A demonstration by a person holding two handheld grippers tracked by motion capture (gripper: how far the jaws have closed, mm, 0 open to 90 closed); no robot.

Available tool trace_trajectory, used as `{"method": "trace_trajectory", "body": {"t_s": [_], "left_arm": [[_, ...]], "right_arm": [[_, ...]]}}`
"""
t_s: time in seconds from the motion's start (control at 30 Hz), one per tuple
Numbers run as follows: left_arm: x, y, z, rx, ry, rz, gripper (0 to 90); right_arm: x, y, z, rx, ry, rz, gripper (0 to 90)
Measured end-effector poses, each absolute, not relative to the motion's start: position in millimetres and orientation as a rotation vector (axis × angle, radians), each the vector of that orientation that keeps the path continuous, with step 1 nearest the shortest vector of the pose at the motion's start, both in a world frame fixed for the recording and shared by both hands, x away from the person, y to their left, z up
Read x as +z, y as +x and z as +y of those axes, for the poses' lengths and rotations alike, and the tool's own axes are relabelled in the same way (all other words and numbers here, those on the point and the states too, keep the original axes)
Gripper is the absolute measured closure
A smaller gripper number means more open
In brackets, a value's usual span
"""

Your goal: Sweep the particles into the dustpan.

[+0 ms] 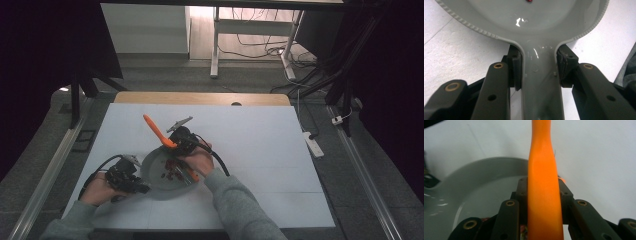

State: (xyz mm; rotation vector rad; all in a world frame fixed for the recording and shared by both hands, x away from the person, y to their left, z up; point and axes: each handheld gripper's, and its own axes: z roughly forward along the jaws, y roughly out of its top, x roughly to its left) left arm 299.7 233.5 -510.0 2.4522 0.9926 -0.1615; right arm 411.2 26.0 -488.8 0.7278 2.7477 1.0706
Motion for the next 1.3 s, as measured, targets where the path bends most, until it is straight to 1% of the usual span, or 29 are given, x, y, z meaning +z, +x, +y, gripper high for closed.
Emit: {"method": "trace_trajectory", "body": {"t_s": [0.2, 0.33, 0.47, 0.9, 1.13, 1.3], "left_arm": [[-510, 299, 233, -0.162, 2.450, 0.997, 61.9], [-510, 299, 233, -0.161, 2.450, 0.996, 61.9], [-510, 299, 233, -0.161, 2.452, 0.997, 61.9], [-509, 298, 233, -0.157, 2.450, 0.994, 62.0], [-509, 298, 233, -0.156, 2.451, 0.992, 61.9], [-509, 298, 233, -0.157, 2.454, 0.990, 61.9]], "right_arm": [[-478, 401, 26, 1.196, 0.706, 2.744, 70.7], [-465, 406, 12, 1.231, 0.741, 2.677, 70.7], [-461, 411, -1, 1.209, 0.770, 2.643, 70.7], [-465, 422, -28, 1.116, 0.842, 2.582, 70.7], [-481, 437, -39, 0.986, 0.919, 2.559, 70.7], [-489, 436, -40, 0.973, 0.934, 2.583, 70.6]]}}
